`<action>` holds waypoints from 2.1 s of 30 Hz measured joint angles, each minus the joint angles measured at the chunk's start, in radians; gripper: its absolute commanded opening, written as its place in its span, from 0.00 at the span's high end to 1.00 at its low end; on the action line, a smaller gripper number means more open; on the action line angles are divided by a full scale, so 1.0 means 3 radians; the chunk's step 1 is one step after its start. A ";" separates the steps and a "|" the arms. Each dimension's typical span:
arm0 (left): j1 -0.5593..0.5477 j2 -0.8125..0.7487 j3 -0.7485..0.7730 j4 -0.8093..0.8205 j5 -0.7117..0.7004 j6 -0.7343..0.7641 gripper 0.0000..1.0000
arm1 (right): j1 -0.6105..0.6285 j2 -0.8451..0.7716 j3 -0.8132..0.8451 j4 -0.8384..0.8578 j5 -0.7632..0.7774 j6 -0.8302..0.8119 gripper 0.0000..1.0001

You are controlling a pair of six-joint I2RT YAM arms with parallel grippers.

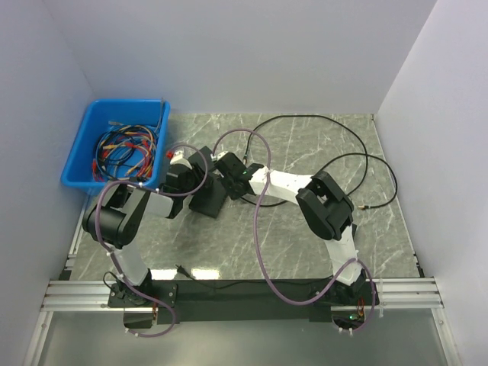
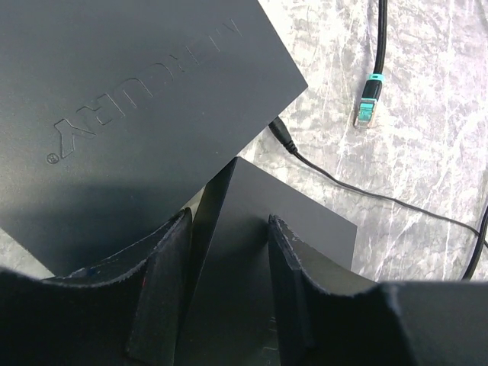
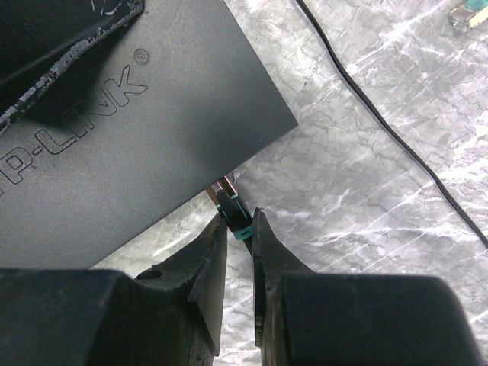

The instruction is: Insert the plug into the switch port

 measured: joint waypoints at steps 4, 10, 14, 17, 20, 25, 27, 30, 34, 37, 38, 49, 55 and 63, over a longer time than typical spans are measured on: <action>0.0000 -0.0005 -0.0023 0.0022 -0.0008 -0.0005 0.53 | 0.0000 0.0000 -0.0005 0.0006 -0.0010 0.0017 0.80; -0.0003 -0.0156 -0.0136 -0.0088 -0.0029 -0.0033 0.52 | 0.0000 -0.0004 -0.0095 0.0215 -0.0020 0.0174 0.59; -0.0005 -0.0338 -0.0257 -0.0225 -0.0034 -0.0053 0.53 | -0.0001 -0.0100 -0.0217 0.0373 -0.0010 0.0237 0.51; -0.0025 -0.0516 -0.0348 -0.0408 0.0027 -0.0120 0.52 | 0.0000 -0.0341 -0.0397 0.0659 -0.0051 0.0301 0.45; -0.0184 -0.0744 -0.0416 -0.0731 0.0205 -0.0167 0.52 | 0.0058 -0.0707 -0.0582 0.1044 -0.0126 0.0374 0.43; -0.0285 -0.1083 -0.0395 -0.1278 0.0298 -0.0175 0.49 | 0.0203 -0.1577 -0.1096 0.1411 -0.0150 0.0528 0.41; -0.0281 -0.1226 -0.0350 -0.1474 0.0284 -0.0172 0.48 | 0.0298 -0.1918 -0.1387 0.1503 -0.0086 0.0586 0.41; -0.0280 -0.1441 -0.0253 -0.1699 0.0235 -0.0165 0.46 | 0.0437 -0.2285 -0.1771 0.1512 0.0045 0.0671 0.41; -0.0287 -0.1729 -0.0149 -0.1887 0.0198 -0.0167 0.46 | 0.0488 -0.2579 -0.2125 0.1406 0.0247 0.0769 0.40; -0.0329 -0.1898 -0.0134 -0.1953 0.0159 -0.0167 0.46 | 0.0462 -0.2799 -0.2317 0.1311 0.0514 0.0797 0.37; -0.0357 -0.1934 -0.0126 -0.1975 0.0146 -0.0164 0.45 | 0.0440 -0.2871 -0.2351 0.1264 0.0636 0.0806 0.36; -0.0848 -0.1535 0.0459 -0.2253 -0.0651 0.0106 0.01 | -0.0322 -0.2832 -0.2241 0.1092 0.1092 0.0980 0.38; -0.0975 -0.0849 0.1044 -0.2247 -0.0997 0.0448 0.05 | -0.0473 -0.2811 -0.2319 0.1094 0.1044 0.1127 0.39; -0.0973 0.0473 0.2276 -0.2388 -0.1115 0.1109 0.16 | -0.0525 -0.2809 -0.2459 0.1109 0.1012 0.1219 0.44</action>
